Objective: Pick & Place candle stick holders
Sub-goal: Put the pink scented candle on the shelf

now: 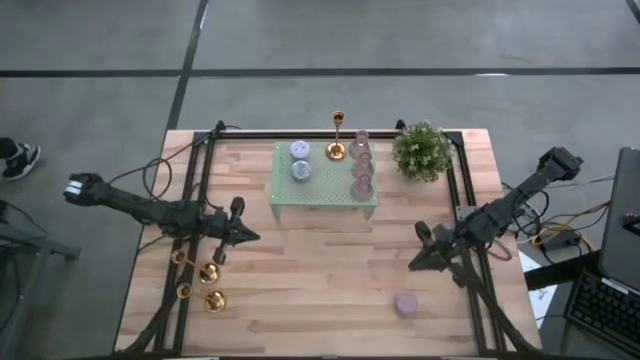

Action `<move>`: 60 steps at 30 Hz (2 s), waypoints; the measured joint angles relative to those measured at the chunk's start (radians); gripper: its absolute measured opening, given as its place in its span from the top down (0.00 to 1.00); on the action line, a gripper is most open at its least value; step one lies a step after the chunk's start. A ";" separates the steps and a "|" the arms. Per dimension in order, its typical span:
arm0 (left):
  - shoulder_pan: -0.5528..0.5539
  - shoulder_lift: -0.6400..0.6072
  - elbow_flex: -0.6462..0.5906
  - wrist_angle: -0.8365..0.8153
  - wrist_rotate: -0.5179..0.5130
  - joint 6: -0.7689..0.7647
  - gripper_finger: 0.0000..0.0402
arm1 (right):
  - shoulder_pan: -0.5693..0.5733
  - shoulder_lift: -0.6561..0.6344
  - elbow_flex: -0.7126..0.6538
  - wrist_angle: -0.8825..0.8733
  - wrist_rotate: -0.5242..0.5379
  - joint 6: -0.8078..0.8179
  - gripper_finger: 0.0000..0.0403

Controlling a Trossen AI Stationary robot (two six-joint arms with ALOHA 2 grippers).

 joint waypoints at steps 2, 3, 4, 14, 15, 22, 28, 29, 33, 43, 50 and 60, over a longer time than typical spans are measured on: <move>0.001 -0.021 0.000 -0.024 0.001 -0.011 0.99 | 0.015 0.086 0.079 -0.079 0.000 0.031 0.86; 0.001 -0.027 0.000 -0.026 0.001 -0.013 0.99 | 0.023 0.128 0.116 -0.138 0.000 0.051 0.83; 0.001 -0.031 0.000 -0.025 0.001 -0.013 0.99 | 0.029 0.172 0.155 -0.203 0.000 0.071 0.81; 0.001 -0.042 -0.001 -0.024 -0.073 -0.018 0.99 | 0.132 0.570 0.477 -0.622 -0.008 0.263 0.55; 0.001 -0.042 -0.001 -0.024 -0.073 -0.018 0.99 | 0.143 0.602 0.512 -0.662 -0.008 0.272 0.52; 0.001 -0.041 0.001 -0.024 -0.076 -0.019 0.99 | 0.209 0.789 0.707 -0.925 -0.008 0.321 0.37; 0.001 -0.041 0.001 -0.025 -0.076 -0.019 0.99 | 0.212 0.900 0.766 -0.960 -0.018 0.332 0.22; 0.001 -0.041 0.001 -0.027 -0.076 -0.019 0.99 | 0.213 0.917 0.769 -0.962 -0.022 0.330 0.20; 0.001 -0.041 0.001 -0.027 -0.076 -0.019 0.99 | 0.221 0.975 0.770 -0.971 -0.052 0.296 0.13; 0.001 -0.041 0.001 -0.029 -0.076 -0.019 0.99 | 0.223 1.049 0.749 -0.953 -0.052 0.277 0.11; 0.001 -0.040 0.001 -0.033 -0.075 -0.019 0.99 | 0.223 1.080 0.749 -0.867 -0.051 0.256 0.12; 0.001 -0.040 0.001 -0.032 -0.075 -0.019 0.99 | 0.222 1.090 0.748 -0.863 -0.029 0.254 0.18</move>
